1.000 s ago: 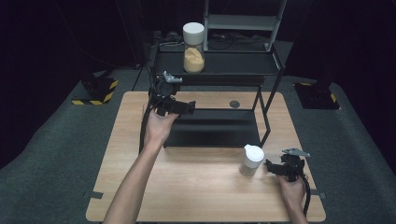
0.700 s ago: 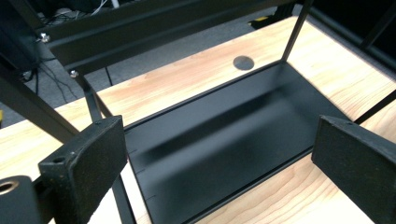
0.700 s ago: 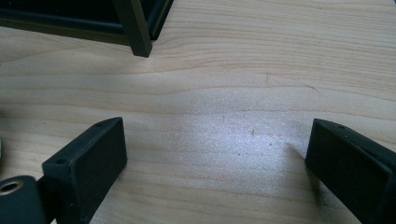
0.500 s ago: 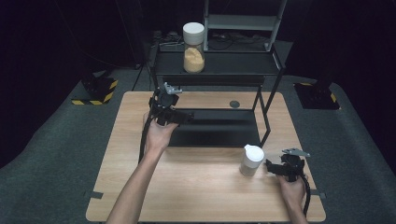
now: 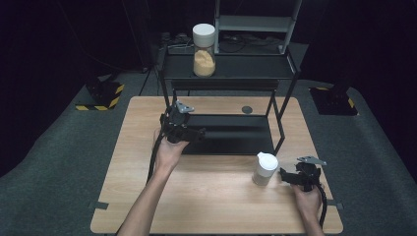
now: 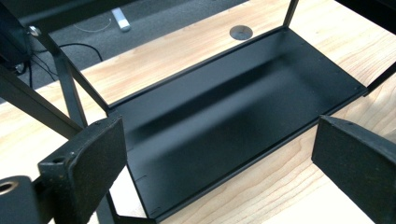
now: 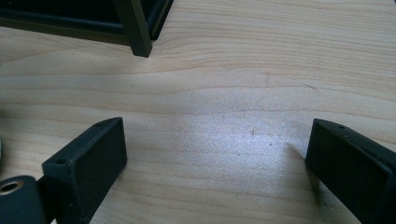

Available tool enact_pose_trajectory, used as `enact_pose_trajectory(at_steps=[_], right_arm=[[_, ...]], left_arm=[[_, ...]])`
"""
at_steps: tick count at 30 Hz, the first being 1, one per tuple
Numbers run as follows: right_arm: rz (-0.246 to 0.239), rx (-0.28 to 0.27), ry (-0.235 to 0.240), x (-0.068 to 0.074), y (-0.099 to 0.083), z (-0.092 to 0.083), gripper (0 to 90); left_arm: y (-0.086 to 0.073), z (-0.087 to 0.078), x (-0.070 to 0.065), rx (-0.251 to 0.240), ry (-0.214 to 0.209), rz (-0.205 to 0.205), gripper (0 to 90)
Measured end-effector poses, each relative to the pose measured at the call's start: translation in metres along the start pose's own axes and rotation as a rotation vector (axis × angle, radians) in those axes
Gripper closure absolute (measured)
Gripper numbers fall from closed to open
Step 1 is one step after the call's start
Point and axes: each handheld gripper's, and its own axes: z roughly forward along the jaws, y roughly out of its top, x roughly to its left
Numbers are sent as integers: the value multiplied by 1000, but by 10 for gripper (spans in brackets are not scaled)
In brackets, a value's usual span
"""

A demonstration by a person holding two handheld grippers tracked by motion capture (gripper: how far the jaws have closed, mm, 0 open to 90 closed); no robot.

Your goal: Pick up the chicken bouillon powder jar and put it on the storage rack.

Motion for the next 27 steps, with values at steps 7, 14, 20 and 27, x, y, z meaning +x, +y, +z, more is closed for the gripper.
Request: enact_pose_trajectory(at_steps=[7, 14, 20, 27], right_arm=[[0, 0, 0, 0, 0, 0, 44], [0, 0, 0, 0, 0, 0, 44], [0, 0, 0, 0, 0, 0, 44], [0, 0, 0, 0, 0, 0, 44]], left_arm=[[-11, 8, 0, 12, -4, -9, 32], [-21, 19, 0, 43, -4, 4, 32], [-35, 28, 2, 59, -11, -13, 32], [-46, 36, 8, 59, -24, -53, 34]])
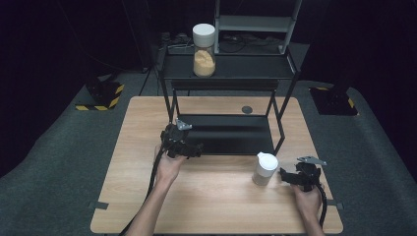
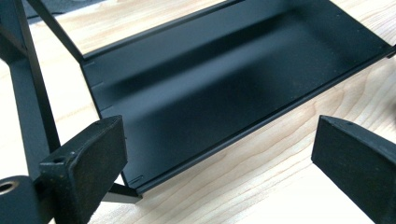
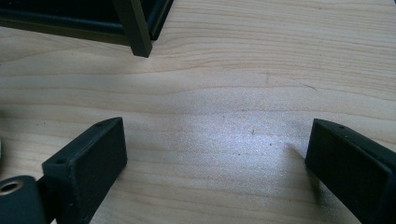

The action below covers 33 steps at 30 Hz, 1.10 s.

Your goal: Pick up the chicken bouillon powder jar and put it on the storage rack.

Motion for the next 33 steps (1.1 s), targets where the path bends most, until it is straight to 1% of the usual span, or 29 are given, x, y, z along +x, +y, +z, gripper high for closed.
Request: enact_pose_trajectory(at_steps=[3, 5, 11, 14, 15, 16, 18, 22, 23, 24, 27, 30, 33], right_arm=[[0, 0, 0, 0, 0, 0, 44], [0, 0, 0, 0, 0, 0, 44], [0, 0, -1, 0, 0, 0, 44], [0, 0, -2, 0, 0, 0, 44], [0, 0, -2, 0, 0, 0, 44], [0, 0, -2, 0, 0, 0, 44], [0, 0, -2, 1, 0, 0, 44], [0, 0, -2, 0, 0, 0, 44], [0, 0, -2, 1, 0, 0, 44], [0, 0, -2, 1, 0, 0, 44], [0, 0, -2, 1, 0, 0, 44], [0, 0, -2, 1, 0, 0, 44], [0, 0, -2, 1, 0, 0, 44]], left_arm=[[-9, 6, 1, 2, 0, -10, 34], [-11, 7, 1, 4, 1, -11, 34], [-24, 21, 0, 28, -1, -22, 35], [-31, 29, -2, 38, 3, -31, 34], [-36, 33, -4, 35, 5, -46, 34], [-36, 33, -4, 35, 5, -46, 35], [-41, 40, -7, 43, 5, -50, 35], [-49, 51, -14, 52, 21, -38, 35], [-53, 57, -16, 55, 26, -43, 35], [-54, 59, -17, 57, 29, -42, 36], [-58, 63, -19, 60, 35, -44, 36], [-64, 69, -21, 61, 51, -45, 36], [-70, 74, -21, 61, 56, -62, 36]])
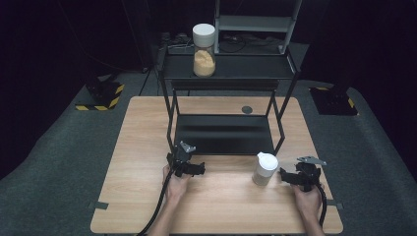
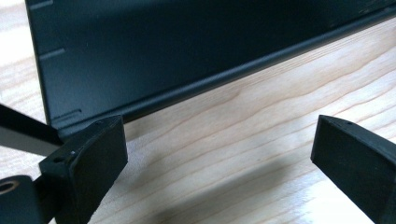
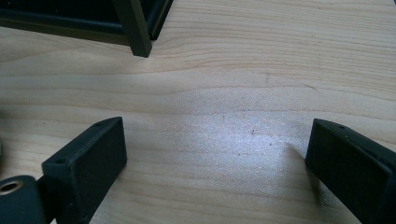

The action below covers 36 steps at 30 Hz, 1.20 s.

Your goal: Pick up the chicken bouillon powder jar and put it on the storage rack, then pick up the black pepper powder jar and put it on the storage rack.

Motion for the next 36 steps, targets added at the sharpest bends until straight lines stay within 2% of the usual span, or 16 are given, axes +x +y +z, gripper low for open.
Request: enact_pose_trajectory(at_steps=[6, 17, 36], right_arm=[[0, 0, -1, 0, 0, 0, 44], [1, 0, -1, 0, 0, 0, 43], [3, 2, -1, 0, 0, 0, 43]], left_arm=[[-6, 7, -3, 10, 15, 7, 35], [-24, 7, -5, -60, 21, -7, 30], [-24, 6, -6, -59, 24, -2, 31]])
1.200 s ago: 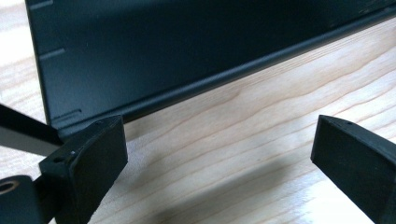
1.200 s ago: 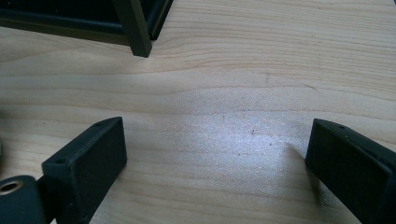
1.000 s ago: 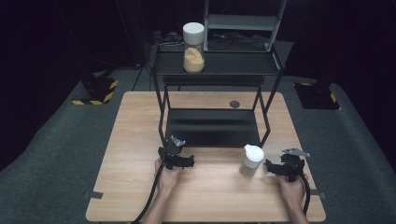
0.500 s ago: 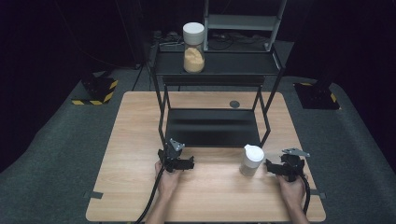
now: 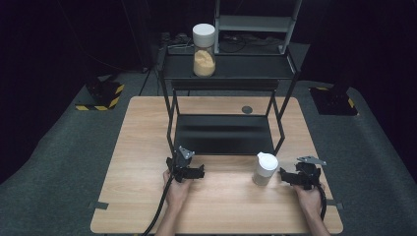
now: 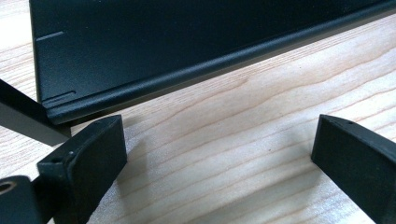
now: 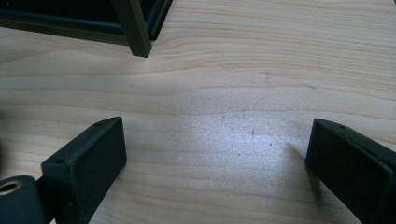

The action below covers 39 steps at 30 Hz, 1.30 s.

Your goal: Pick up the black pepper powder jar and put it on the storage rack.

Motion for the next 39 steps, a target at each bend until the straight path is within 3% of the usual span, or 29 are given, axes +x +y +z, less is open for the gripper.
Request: enact_pose_trajectory(at_steps=[6, 11, 18, 29, 39], right_arm=[[-3, 5, 17, -3, -1, -4, 46], [-32, -22, 88, -11, -8, -19, 37], [-89, -17, 175, -14, -17, -30, 28], [-153, -15, 320, -6, -21, -26, 28], [-163, -40, 373, 7, -11, -22, 45]], left_arm=[[0, 0, 0, 0, -1, 0, 32], [0, 0, 0, 0, -1, -1, 31], [0, 0, 0, 0, -1, -1, 31], [0, 0, 0, 0, -1, -1, 31], [0, 0, 0, 0, -1, -1, 31]])
